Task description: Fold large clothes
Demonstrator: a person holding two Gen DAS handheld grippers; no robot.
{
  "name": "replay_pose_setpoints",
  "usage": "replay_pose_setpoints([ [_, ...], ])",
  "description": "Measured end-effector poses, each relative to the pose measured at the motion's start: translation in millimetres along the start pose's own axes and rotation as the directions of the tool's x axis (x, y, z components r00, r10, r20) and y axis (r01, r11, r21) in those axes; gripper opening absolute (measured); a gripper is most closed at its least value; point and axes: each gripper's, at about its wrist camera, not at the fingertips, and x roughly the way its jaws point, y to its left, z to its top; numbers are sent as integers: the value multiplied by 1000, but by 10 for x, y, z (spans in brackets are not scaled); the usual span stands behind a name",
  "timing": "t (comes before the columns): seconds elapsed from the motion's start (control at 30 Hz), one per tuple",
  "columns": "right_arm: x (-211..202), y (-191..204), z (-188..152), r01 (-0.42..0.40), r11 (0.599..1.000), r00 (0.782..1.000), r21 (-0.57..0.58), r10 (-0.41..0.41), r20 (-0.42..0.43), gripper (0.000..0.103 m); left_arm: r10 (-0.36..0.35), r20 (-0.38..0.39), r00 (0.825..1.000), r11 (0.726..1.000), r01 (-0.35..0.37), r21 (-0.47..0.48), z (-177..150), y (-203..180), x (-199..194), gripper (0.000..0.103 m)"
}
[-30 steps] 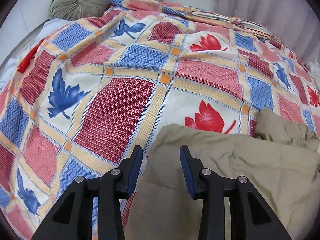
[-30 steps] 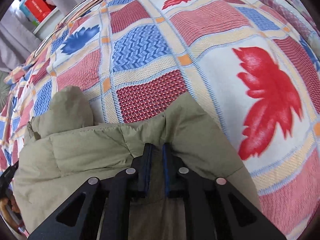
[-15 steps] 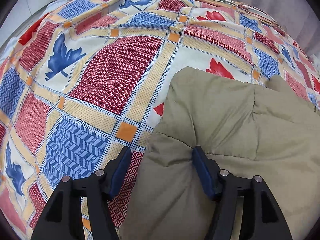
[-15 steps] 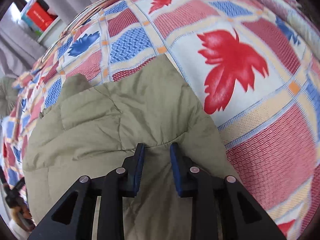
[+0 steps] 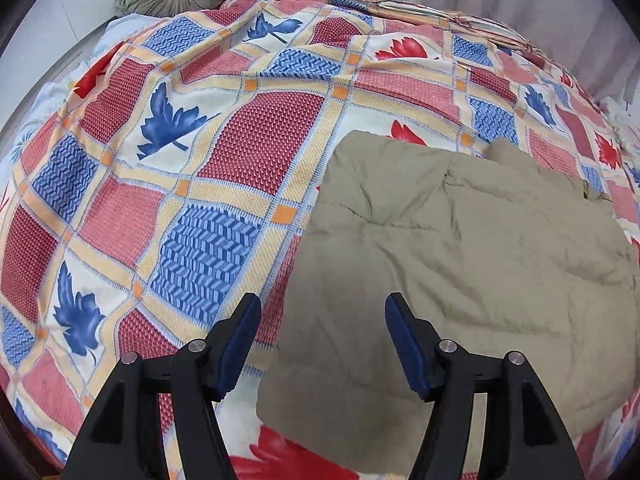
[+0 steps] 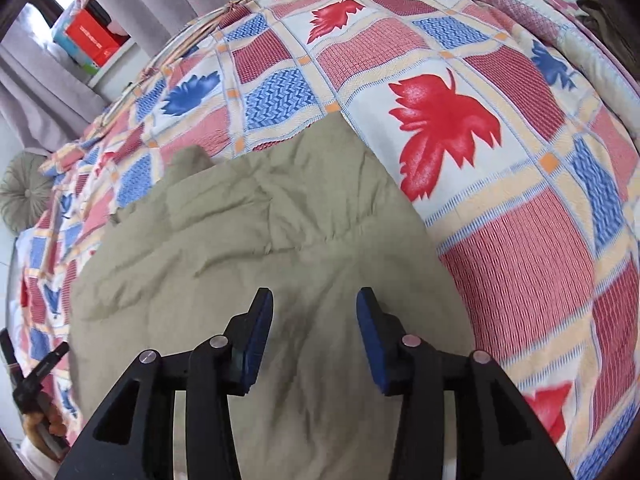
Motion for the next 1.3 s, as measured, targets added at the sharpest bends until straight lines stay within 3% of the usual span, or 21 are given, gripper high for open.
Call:
replay_pose_setpoints([
  [0.07,-124,-30,-139,-29,999,1000,25,29,-6,58,-9,-17,1000,1000,9,7,-132,-36,-79,66],
  [0.23,-297,-97,-535,-67,995,997,75,70,-37,59,-35,-55,998,999,36,4,-457,-118,-229,70],
  [0.27,-320,-114,-615,-70,994,996,85,74,-43,59,-40,-57,998,999,40,4,-518,-128,-258,88],
  [0.33,-352,-153,-752,-75,992,995,106,82,-58,59,-37,-33,999,999,37,0,-636,-142,-345,103],
  [0.53,-423,-206,-1054,-91,984,990,153,105,-90,60,-77,-84,993,997,77,-2,-845,-174,-347,103],
  [0.63,-438,-210,-1140,-102,980,989,169,118,-91,73,-81,-90,993,997,79,-25,-889,-155,-312,103],
  [0.8,-364,-262,-1233,-141,960,980,241,170,-106,78,-116,-129,985,991,106,-84,-901,-119,-208,103],
  [0.83,-343,-278,-1245,-151,953,977,261,183,-105,85,-115,-131,985,991,104,-88,-902,-117,-191,103],
  [0.93,-308,-310,-1283,-177,935,972,308,215,-92,85,-100,-132,986,993,90,-79,-904,-121,-144,103],
  [1.3,-26,-224,-1285,-267,899,948,347,311,-75,86,-213,-128,969,973,198,-120,-877,-85,-10,103],
])
